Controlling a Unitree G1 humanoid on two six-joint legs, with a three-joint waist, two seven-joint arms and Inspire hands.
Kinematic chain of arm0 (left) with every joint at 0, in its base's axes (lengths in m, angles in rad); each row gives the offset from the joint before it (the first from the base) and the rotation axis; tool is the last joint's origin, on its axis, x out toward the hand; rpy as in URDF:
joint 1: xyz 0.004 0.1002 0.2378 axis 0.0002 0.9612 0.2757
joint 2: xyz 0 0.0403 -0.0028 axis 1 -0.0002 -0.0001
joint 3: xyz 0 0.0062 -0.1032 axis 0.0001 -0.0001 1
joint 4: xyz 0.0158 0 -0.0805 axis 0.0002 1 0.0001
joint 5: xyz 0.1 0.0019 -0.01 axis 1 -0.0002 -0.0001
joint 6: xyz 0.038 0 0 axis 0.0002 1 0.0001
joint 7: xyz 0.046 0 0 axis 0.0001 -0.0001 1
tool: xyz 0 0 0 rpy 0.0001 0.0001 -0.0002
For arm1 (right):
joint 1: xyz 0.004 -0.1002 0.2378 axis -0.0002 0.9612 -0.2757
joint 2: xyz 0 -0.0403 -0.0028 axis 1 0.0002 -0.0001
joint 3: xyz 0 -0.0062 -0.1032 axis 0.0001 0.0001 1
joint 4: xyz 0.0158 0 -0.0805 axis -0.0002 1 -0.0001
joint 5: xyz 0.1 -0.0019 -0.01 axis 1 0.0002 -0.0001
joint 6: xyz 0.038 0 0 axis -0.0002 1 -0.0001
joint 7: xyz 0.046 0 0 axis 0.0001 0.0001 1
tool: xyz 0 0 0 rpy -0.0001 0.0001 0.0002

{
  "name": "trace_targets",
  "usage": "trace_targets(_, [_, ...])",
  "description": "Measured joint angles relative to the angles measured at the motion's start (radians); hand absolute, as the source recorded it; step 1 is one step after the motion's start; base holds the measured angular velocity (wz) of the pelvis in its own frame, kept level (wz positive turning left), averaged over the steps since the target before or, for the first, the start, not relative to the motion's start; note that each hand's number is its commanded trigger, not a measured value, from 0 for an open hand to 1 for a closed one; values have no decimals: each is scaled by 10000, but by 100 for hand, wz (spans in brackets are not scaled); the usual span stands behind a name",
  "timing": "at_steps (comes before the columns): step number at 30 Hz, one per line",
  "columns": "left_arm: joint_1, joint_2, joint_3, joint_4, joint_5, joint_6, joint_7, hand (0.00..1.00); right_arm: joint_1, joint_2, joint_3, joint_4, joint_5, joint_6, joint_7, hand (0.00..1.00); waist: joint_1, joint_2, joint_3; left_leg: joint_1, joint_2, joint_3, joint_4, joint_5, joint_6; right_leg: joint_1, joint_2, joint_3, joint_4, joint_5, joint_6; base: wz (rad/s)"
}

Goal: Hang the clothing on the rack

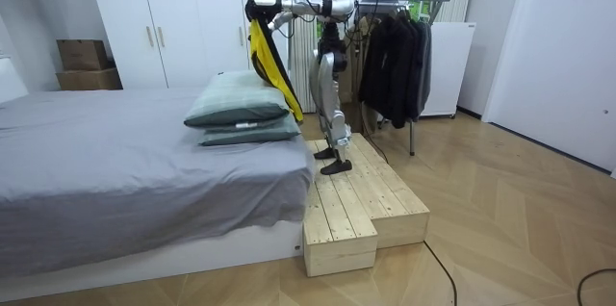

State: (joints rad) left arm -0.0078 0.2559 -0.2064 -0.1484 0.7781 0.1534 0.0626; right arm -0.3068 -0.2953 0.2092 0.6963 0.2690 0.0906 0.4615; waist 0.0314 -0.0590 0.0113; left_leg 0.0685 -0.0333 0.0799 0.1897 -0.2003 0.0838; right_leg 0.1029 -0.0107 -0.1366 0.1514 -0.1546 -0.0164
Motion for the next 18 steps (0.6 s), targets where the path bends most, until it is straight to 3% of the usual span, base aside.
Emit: trace_targets(18, [0,-63,-2,7,-11,-10,-21,100,0,0,-1,-23,-104,0,-26,100,-57,-41,8,122,1,40,-9,0,0,115,-4,35,-4,-1,2,0])
